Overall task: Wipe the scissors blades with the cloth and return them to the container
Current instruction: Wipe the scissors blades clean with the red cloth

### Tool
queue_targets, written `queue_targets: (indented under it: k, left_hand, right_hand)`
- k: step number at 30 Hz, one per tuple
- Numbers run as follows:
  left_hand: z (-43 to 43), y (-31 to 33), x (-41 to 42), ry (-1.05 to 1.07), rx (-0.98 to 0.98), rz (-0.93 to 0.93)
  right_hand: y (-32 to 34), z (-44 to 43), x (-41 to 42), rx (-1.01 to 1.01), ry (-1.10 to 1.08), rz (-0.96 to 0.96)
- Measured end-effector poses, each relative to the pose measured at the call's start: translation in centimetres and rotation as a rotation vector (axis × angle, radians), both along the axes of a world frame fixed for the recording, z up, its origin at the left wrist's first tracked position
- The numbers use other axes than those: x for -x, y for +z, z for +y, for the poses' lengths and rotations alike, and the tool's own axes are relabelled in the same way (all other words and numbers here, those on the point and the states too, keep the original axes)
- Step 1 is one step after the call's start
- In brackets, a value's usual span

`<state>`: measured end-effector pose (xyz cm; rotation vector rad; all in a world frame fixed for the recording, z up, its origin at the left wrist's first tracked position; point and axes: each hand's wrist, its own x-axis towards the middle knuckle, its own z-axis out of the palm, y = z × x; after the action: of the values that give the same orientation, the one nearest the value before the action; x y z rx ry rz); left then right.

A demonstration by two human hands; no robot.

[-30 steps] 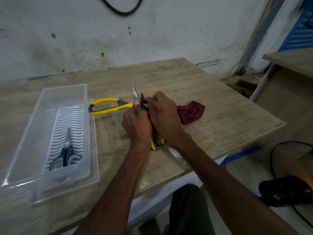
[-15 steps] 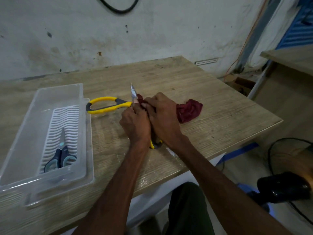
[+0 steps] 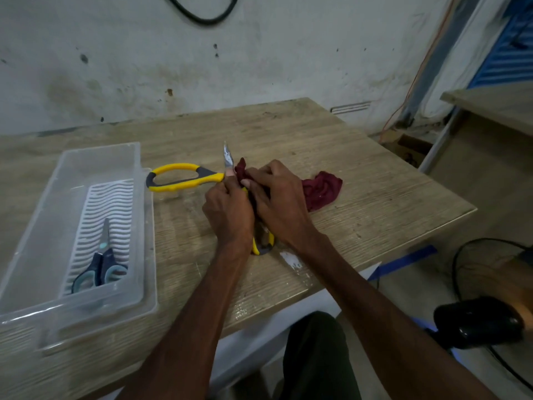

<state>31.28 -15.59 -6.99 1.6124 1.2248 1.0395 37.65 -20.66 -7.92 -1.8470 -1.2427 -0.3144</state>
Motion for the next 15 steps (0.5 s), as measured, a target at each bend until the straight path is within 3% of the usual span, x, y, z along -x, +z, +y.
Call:
queue_targets:
  k: [3, 8, 15]
  left_hand:
    - [0.0, 0.0, -0.1, -0.005, 0.0, 0.008]
    - [0.2, 0.1, -0.1, -0.022, 0.018, 0.061]
    - [0.1, -0.1, 0.2, 0.029, -0.017, 0.047]
  right_hand:
    - [-0.2, -0.3, -0.3, 0.019, -0.016, -0.013]
    - [0.3, 0.1, -1.5, 0.125, -0.056, -0.31]
    - [0.2, -1.7, -3.5, 0.238, -0.189, -0.379]
